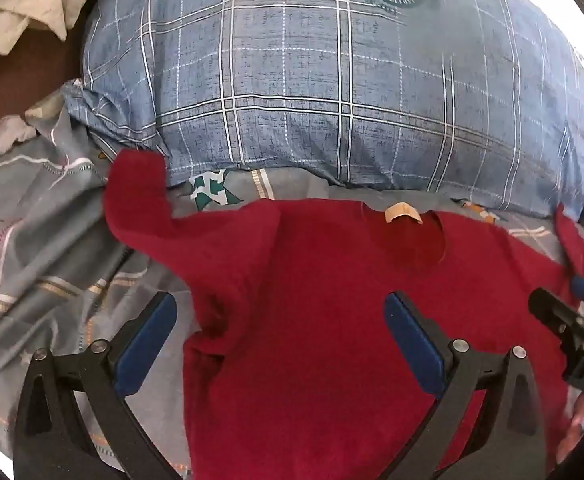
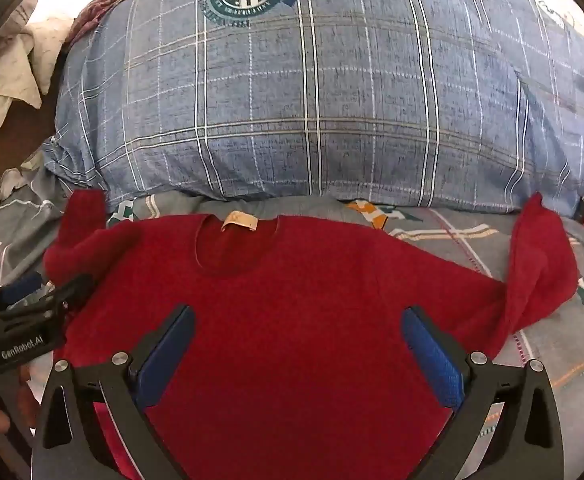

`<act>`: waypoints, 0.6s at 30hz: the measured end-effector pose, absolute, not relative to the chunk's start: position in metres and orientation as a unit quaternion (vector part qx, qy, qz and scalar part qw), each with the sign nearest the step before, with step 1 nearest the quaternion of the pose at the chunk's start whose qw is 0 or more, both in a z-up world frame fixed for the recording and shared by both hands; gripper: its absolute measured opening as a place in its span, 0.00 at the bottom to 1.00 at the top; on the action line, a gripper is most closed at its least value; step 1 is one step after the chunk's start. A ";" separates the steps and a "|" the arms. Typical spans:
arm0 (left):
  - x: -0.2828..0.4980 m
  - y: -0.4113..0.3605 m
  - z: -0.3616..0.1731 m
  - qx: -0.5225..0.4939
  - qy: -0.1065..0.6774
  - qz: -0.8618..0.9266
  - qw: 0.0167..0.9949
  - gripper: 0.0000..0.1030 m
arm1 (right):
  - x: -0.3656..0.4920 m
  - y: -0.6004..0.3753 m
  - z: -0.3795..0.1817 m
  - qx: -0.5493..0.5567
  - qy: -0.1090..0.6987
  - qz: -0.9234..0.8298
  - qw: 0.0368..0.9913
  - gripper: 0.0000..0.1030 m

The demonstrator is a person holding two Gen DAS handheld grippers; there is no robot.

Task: Fold small clothes

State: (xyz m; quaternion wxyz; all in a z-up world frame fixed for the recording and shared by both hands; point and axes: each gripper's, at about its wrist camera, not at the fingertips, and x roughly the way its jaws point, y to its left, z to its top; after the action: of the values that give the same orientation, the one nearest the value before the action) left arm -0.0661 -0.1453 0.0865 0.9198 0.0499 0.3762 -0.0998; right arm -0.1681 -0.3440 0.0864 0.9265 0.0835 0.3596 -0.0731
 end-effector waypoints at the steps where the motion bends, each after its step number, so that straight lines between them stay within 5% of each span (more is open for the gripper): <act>1: -0.066 -0.146 0.085 0.049 0.380 -0.104 0.918 1.00 | -0.168 -0.344 0.085 0.085 0.359 -0.073 0.927 1.00; 18: -0.066 -0.143 0.078 0.050 0.385 -0.107 0.915 1.00 | -0.163 -0.345 0.085 0.086 0.385 -0.080 0.915 1.00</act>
State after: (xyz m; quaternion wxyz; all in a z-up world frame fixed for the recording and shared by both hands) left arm -0.0664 -0.1434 0.0784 0.9153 0.0497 0.3853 -0.1065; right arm -0.1629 -0.3446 0.0847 0.9154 0.0862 0.3850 -0.0803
